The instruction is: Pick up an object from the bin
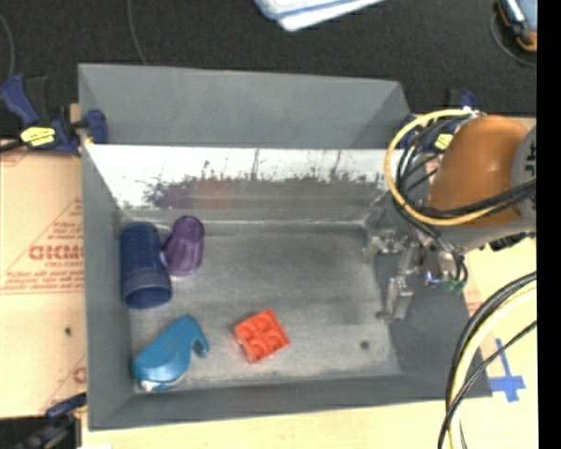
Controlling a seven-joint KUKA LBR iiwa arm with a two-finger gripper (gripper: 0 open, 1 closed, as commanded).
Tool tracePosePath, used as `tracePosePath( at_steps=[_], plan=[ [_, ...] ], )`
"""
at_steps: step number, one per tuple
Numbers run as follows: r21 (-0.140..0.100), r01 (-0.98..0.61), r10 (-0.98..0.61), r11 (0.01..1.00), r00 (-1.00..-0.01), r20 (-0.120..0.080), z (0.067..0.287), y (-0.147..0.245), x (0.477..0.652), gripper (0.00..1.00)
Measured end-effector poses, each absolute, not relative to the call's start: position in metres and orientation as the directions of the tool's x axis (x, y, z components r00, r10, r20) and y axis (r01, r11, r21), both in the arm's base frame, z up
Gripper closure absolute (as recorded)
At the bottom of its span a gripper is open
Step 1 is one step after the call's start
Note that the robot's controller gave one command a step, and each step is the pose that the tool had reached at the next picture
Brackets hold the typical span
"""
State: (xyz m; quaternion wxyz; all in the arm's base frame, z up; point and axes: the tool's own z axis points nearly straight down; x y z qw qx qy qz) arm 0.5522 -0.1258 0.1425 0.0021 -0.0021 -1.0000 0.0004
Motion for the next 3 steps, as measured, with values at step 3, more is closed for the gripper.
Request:
tracePosePath(
  at_steps=[3],
  plan=[
    [-0.002,0.045,0.045,0.999,-0.999,-0.009,0.084,-0.073,0.537,0.00]
  ],
)
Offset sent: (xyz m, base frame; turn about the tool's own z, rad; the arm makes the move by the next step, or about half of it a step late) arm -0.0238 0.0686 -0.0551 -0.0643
